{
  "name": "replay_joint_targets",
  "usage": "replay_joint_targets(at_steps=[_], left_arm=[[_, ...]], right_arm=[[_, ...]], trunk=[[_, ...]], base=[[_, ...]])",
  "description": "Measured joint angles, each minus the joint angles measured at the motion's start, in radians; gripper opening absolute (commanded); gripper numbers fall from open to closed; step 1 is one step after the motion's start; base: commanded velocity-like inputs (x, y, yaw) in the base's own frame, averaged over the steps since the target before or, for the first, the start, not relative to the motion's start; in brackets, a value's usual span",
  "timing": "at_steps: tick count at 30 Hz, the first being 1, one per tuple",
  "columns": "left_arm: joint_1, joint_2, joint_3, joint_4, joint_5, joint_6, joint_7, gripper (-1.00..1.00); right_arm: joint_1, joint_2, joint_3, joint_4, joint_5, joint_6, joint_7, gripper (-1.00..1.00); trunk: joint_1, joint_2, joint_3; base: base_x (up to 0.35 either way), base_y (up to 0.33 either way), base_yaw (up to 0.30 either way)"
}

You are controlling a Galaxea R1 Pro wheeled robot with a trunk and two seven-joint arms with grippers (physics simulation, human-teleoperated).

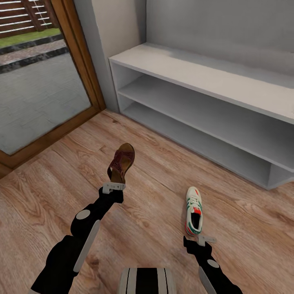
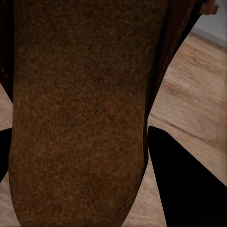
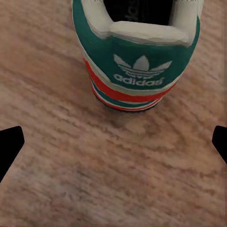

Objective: Pick up the two gym shoes and the two sandals from the corridor floor and place them onto the hallstand (shoe rack) in the corridor, making sure they are on the rack and not on the floor. Arrange them so the two gym shoes are next to each other and the two sandals are next to each other.

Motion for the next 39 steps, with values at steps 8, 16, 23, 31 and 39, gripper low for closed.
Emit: replay_joint_targets(at_steps=[8, 16, 23, 31, 39], left_arm=[[0.000, 0.000, 0.001, 0.000, 0.000, 0.000, 0.000, -1.00], [0.000, 0.000, 0.000, 0.000, 0.000, -0.001, 0.000, -1.00], [0.000, 0.000, 0.000, 0.000, 0.000, -0.001, 0.000, -1.00], [0.000, 0.000, 0.000, 0.000, 0.000, -0.001, 0.000, -1.00], [0.000, 0.000, 0.000, 0.000, 0.000, -0.001, 0.000, -1.00]], right_arm=[[0.000, 0.000, 0.000, 0.000, 0.000, 0.000, 0.000, 1.00], [0.000, 0.000, 0.000, 0.000, 0.000, 0.000, 0.000, 1.00], [0.000, 0.000, -0.001, 0.000, 0.000, 0.000, 0.000, 1.00], [0.000, 0.000, -0.001, -0.001, 0.000, 0.000, 0.000, 1.00], [0.000, -0.001, -0.002, -0.001, 0.000, 0.000, 0.000, 1.00]], trunk=[[0.000, 0.000, 0.000], [0.000, 0.000, 0.000], [0.000, 0.000, -0.002], [0.001, 0.000, -0.006], [0.003, -0.002, -0.037]], base=[[0.206, 0.000, -0.002], [0.019, 0.000, -0.003], [0.001, 0.000, -0.063], [0.000, 0.000, -0.003], [0.000, 0.000, 0.000]])
